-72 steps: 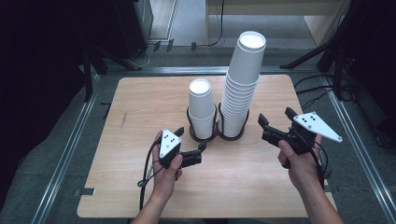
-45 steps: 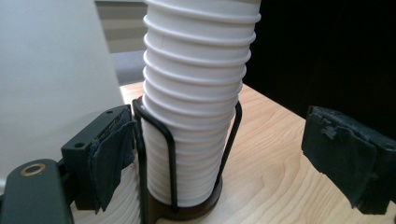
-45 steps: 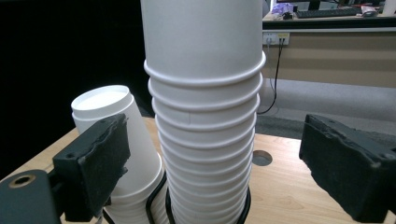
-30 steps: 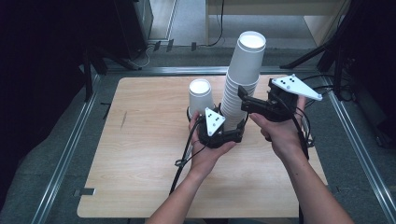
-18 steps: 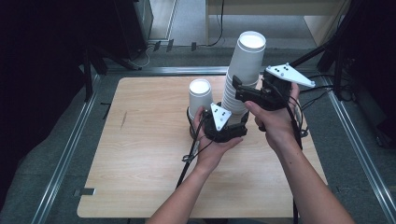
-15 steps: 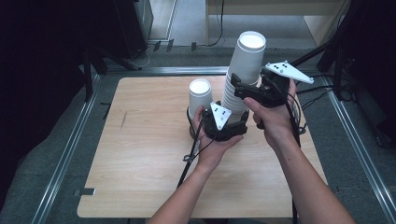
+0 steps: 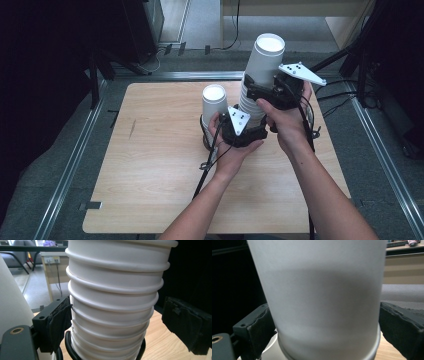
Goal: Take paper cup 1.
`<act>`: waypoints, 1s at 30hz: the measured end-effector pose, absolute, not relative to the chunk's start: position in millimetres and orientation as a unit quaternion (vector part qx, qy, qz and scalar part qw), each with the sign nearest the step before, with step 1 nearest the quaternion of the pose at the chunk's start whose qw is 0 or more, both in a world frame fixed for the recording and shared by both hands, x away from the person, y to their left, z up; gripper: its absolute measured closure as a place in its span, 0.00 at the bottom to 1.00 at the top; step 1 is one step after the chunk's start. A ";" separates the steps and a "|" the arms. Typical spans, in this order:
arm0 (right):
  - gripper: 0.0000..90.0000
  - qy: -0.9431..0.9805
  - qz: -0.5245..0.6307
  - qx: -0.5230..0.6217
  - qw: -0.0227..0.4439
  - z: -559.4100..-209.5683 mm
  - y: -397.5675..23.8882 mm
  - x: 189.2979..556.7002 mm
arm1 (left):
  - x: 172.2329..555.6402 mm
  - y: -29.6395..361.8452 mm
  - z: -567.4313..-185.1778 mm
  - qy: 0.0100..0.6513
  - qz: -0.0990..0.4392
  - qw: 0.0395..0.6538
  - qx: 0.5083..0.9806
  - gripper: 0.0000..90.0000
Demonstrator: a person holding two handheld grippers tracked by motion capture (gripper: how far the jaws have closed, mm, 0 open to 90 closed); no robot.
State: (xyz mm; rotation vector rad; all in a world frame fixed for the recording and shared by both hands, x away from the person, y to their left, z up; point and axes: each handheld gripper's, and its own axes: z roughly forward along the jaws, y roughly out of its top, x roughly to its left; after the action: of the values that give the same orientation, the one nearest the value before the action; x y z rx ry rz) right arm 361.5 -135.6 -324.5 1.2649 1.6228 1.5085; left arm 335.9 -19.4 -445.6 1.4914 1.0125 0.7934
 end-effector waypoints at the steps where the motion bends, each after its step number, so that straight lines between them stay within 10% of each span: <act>1: 0.04 0.608 0.566 0.474 0.291 -324.6 -135.1 362.8 | 336.9 -19.9 -446.2 0.430 0.337 0.551 0.631 0.10; 30: 0.06 0.598 0.575 0.473 0.297 -312.9 -129.7 375.0 | 341.4 -23.9 -447.5 0.430 0.354 0.534 0.637 0.11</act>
State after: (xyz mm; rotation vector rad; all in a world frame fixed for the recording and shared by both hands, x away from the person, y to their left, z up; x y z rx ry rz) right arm 375.0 -129.7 -312.9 1.2564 1.5900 1.5298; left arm 341.4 -23.9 -447.5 1.5173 1.0238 0.8437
